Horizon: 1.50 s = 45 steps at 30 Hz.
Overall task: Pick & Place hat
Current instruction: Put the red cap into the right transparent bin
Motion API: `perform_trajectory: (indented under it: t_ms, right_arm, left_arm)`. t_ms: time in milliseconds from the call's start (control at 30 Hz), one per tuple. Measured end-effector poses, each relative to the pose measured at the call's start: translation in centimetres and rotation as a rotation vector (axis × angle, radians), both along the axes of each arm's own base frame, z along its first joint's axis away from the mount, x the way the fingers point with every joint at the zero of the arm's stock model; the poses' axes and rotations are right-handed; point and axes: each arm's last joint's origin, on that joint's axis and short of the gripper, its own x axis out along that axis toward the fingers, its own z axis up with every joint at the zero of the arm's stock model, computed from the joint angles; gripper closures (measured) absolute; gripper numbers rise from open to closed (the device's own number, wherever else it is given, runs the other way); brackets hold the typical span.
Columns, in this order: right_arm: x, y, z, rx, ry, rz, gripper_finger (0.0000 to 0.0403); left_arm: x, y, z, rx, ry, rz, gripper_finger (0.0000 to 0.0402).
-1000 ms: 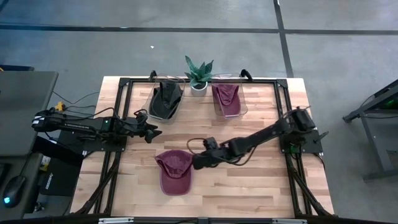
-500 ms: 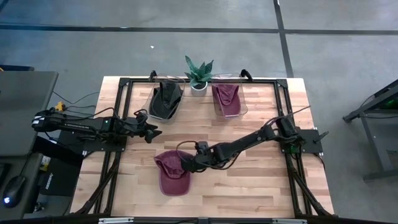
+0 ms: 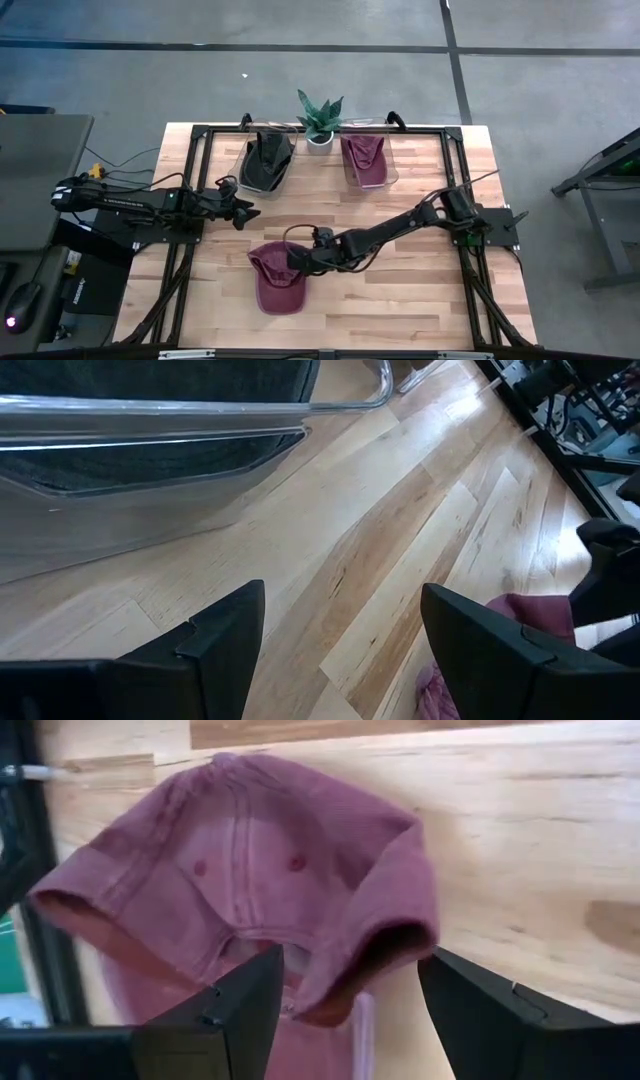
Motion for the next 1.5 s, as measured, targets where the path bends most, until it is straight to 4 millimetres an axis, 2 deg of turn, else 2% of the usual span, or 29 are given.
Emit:
perform_trajectory:
  t_ms: [267,433,867,1167,1300,1500]
  right_arm:
    - [1.4,-0.1,-1.8,0.013,0.034,-0.011,0.0176]
    - [2.3,-0.6,-2.0,0.018,0.021,-0.013,0.0176]
    - [2.4,-0.8,-2.1,0.011,0.024,-0.015,0.0176]
    - [2.6,-0.7,-2.9,0.016,0.032,-0.011,0.0177]
    - [2.8,-0.7,-3.2,0.025,0.023,0.002,0.0194]
    - [2.9,-0.6,-3.5,0.023,0.022,0.028,0.0248]
  left_arm:
    - [0.0,0.0,0.0,0.0,0.0,0.0,0.014]
    - [0.0,0.0,0.0,0.0,0.0,0.0,0.014]
    - [0.0,0.0,0.0,0.0,0.0,0.0,0.014]
    - [0.0,0.0,0.0,0.0,0.0,0.0,0.014]
    - [0.0,0.0,0.0,0.0,0.0,0.0,0.014]
    - [0.0,0.0,0.0,0.0,0.0,-0.001,0.014]
